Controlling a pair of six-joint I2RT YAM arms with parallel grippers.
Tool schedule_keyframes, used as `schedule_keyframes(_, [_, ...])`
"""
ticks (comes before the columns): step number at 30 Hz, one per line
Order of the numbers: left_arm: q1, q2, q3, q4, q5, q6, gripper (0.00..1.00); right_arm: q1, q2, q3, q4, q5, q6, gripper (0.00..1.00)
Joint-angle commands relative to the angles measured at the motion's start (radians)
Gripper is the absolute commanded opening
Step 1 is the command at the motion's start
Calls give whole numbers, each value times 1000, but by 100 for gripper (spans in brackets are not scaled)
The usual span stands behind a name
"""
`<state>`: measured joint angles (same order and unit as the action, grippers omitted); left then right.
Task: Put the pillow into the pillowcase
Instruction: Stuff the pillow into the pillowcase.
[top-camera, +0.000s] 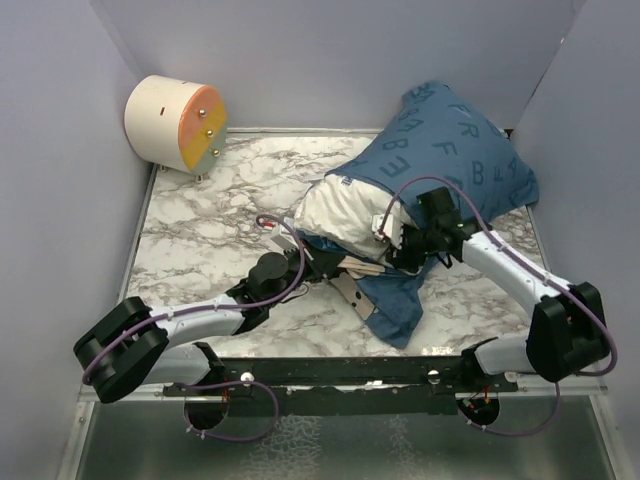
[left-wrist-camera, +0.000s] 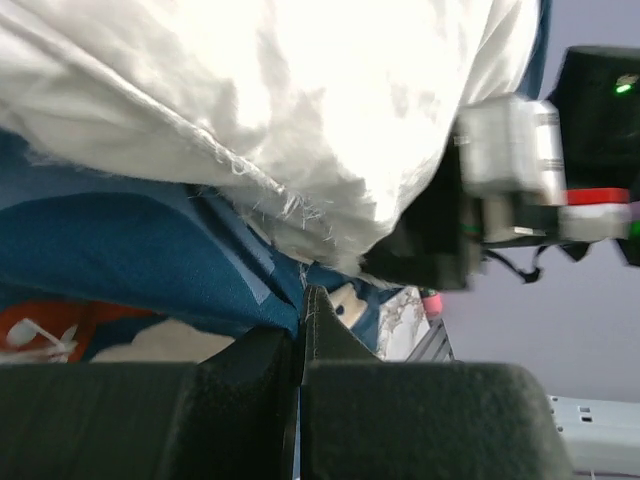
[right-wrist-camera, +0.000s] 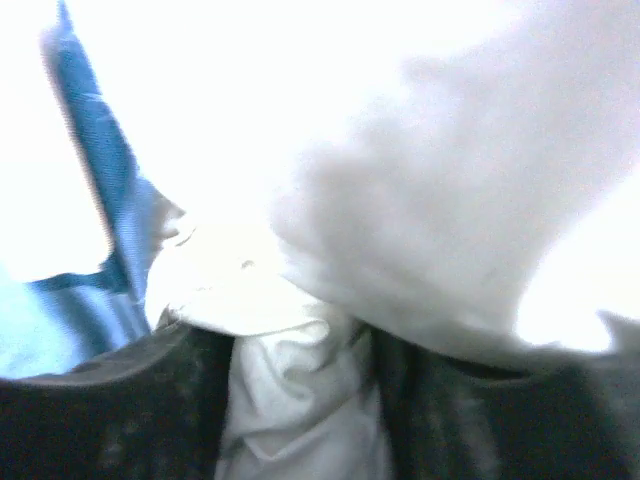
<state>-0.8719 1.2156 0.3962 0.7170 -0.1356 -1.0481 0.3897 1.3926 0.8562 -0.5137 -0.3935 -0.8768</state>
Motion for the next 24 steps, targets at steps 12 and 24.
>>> schedule_keyframes(12, [22, 181, 18, 299, 145, 48, 0, -25, -192, 457, -536, -635, -172, 90])
schedule_keyframes(24, [-12, 189, -8, 328, 136, 52, 0, 268, 108, 519, 57, -184, 59, 98])
